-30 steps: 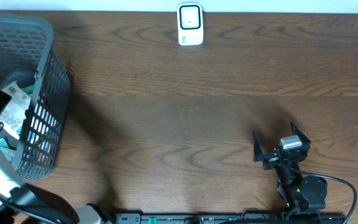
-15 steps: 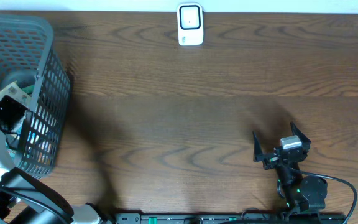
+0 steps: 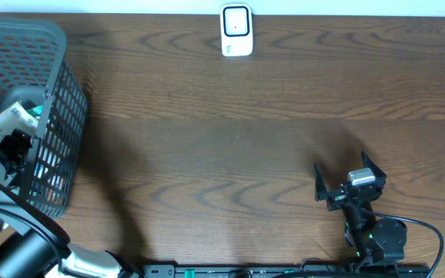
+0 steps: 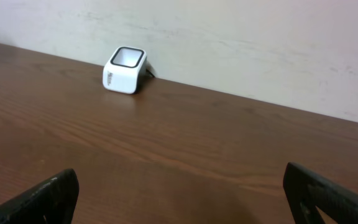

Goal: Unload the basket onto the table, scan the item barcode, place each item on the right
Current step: 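Grasp the white-and-yellow snack bag in the basket with the left gripper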

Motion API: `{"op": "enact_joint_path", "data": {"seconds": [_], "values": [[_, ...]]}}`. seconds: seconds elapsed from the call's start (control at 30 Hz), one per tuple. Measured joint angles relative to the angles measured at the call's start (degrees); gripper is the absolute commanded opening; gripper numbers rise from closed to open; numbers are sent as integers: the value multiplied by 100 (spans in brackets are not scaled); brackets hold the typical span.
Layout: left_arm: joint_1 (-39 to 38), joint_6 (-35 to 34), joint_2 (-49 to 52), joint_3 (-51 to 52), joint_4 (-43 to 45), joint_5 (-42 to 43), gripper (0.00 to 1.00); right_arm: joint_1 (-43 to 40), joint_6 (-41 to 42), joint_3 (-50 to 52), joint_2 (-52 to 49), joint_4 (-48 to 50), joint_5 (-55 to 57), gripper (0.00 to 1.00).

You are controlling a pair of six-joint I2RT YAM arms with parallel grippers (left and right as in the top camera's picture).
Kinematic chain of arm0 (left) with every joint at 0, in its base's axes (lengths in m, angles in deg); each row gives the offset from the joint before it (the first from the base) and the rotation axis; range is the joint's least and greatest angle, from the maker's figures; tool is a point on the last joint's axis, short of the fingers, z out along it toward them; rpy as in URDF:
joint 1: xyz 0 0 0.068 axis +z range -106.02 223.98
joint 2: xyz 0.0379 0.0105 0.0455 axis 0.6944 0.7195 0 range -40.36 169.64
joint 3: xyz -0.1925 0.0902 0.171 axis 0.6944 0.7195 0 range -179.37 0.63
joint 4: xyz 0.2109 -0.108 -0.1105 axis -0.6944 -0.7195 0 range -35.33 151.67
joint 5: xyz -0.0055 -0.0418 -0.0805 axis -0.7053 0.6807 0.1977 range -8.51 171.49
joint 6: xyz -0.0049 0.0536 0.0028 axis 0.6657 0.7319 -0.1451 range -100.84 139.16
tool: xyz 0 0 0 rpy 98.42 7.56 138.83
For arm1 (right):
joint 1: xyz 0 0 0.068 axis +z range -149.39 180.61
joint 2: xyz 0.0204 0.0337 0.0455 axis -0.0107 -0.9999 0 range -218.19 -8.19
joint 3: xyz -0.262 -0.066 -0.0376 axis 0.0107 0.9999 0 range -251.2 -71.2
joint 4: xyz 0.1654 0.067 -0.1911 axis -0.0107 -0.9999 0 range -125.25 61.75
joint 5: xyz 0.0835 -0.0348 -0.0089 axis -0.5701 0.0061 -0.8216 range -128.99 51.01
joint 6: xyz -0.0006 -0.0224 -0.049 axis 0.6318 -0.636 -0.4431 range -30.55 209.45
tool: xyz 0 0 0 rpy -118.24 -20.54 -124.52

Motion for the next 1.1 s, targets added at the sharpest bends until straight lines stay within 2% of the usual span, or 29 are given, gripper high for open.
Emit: {"op": "enact_joint_path", "data": {"seconds": [0.1,0.17,0.53,0.6,0.83,1.1], "values": [[4,9,101,0,66,111,93,0,0,0,0,0,0,99],[4,20,129,0,109,151,84,0,-2,0,0,0,0,99],[20,101,149,0,186,446,15,0,-2,0,0,0,0,99],[22,50,122,-4,190,490,8,0,0,0,0,0,0,99],[17,-201,-229,11,125,520,7,0,0,0,0,0,0,99],[7,-514,-2076,17,162,511,7,0,0,0,0,0,-2,99]]}}
